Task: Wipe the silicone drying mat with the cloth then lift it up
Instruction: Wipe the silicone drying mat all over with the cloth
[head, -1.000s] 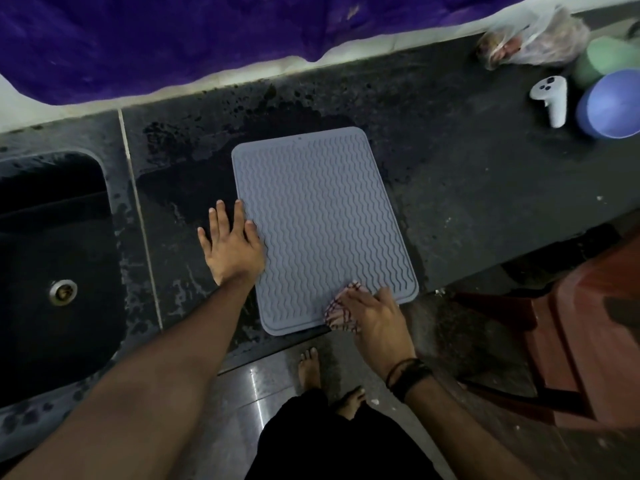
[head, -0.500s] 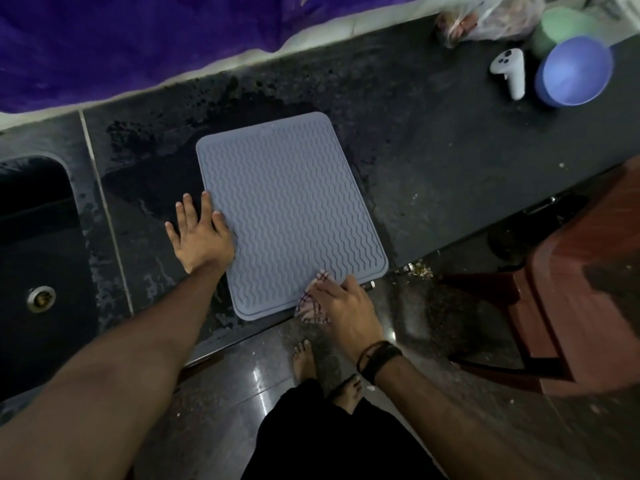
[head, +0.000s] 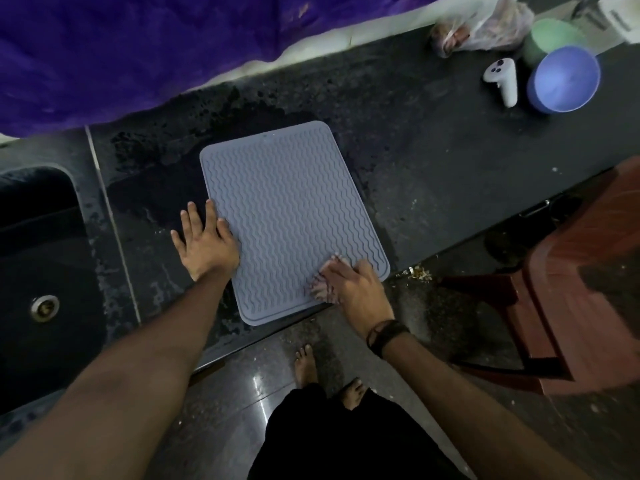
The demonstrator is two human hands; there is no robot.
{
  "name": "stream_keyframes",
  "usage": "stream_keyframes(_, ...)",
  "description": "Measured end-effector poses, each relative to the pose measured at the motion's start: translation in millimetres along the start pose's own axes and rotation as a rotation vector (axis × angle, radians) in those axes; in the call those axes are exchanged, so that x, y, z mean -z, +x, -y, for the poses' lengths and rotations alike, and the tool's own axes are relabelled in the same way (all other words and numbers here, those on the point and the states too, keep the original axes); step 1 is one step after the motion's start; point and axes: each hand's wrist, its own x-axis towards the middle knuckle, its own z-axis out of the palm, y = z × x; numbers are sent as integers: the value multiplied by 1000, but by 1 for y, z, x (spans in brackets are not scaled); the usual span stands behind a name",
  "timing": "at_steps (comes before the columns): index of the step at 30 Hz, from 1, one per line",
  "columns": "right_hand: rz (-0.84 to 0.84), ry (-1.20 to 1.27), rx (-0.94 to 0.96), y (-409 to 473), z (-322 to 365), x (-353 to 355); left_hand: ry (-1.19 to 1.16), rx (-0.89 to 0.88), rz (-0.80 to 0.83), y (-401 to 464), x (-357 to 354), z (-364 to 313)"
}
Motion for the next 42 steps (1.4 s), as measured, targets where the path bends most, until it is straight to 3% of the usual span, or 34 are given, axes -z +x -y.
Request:
stream_keyframes(5,48,-8,29,-18,-4,9,-6,-9,1,1,-2,1)
stream_keyframes(9,-22,30,-21,32,11,19,-8,-6,8,1,-2,2)
stream_keyframes(13,61,27,-10,69,28,13,-19,-11,2,0,-1,2)
stream_keyframes(22,33,39,32,20,11,7,-37,-23,-7,2,-3,3)
stream_keyframes(27,-133,147,53,106,16,25,-33,-16,-15,1,-3,4)
stream_keyframes(32,4,111,-6,179,9,24,-29,-14,-13,2,-4,5)
stream_keyframes(42,156,-2,204,143,-27,24,-19,13,-5,5,-5,6)
